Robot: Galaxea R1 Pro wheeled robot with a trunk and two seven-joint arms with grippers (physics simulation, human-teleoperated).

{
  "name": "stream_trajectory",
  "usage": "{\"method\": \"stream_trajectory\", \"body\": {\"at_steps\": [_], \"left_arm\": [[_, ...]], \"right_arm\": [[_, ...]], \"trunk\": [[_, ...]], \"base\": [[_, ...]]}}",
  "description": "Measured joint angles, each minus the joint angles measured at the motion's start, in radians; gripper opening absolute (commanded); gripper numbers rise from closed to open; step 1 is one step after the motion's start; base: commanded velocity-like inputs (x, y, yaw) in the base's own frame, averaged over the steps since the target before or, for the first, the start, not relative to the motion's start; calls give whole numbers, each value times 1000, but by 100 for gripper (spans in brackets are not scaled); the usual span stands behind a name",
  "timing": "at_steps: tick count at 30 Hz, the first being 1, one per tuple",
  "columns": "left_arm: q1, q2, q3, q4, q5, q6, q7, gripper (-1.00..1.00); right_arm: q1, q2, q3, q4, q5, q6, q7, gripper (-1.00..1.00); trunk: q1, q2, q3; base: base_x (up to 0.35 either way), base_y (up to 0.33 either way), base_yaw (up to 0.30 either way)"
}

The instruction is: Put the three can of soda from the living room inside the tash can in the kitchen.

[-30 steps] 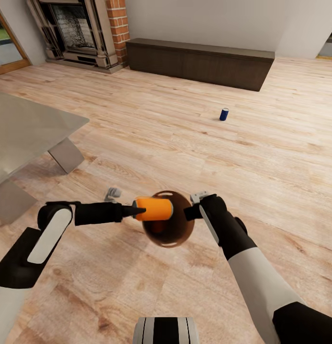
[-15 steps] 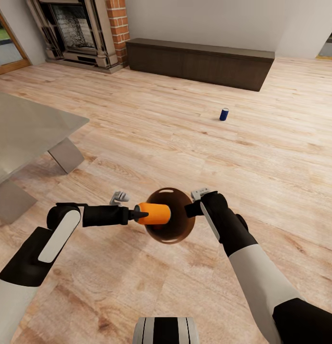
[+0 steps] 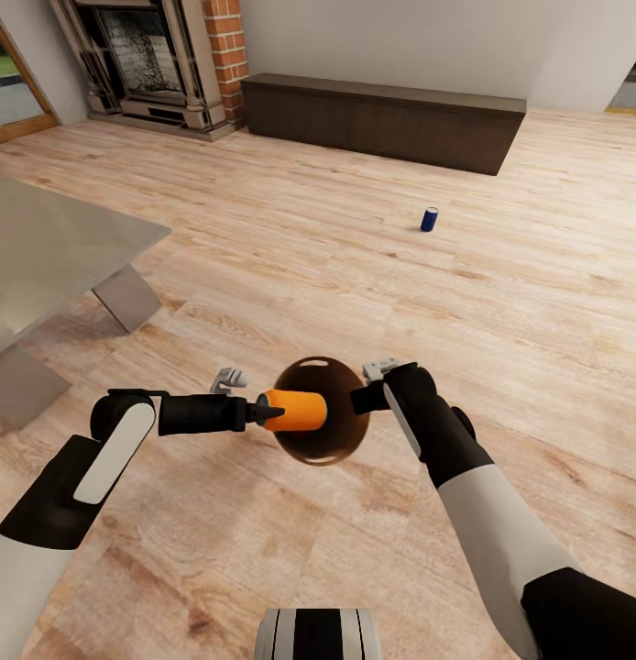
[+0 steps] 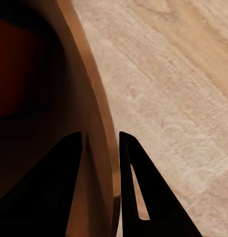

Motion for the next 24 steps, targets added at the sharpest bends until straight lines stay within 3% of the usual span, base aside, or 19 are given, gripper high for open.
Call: {"method": "stream_trajectory", "body": {"at_steps": [3,6,11,14,16,18,24], "left_arm": [[0,-6,-2,13,3,0,7,-100],[-3,-27,-5,23,-21,-2,16,-100],[-16,-61,-41,30,2,0,57,-100],[-21,-103,-77,35,-9,0,125,-100],[-25,-110,-79,35,-4,0,136,-100],[-31,-115,-83,36,-12,0,148,-100],[-43,-132,-89,51,10,0,218,-100]], "right_arm": [[0,2,1,0,20,-1,1,-100],[-1,2,2,0,57,-3,-1,-100],[0,4,4,0,20,-1,2,-100],[0,10,6,0,17,-1,2,-100],[0,11,6,0,6,0,3,-100],[0,12,6,0,9,-1,3,-100],[0,14,6,0,33,-2,1,-100]], "trunk": [[0,0,0],[0,0,0],[0,0,0],[0,0,0],[0,0,0],[0,0,0],[0,0,0]], "base": [[0,0,0],[0,0,0],[0,0,0],[0,0,0],[0,0,0],[0,0,0],[0,0,0]]}}
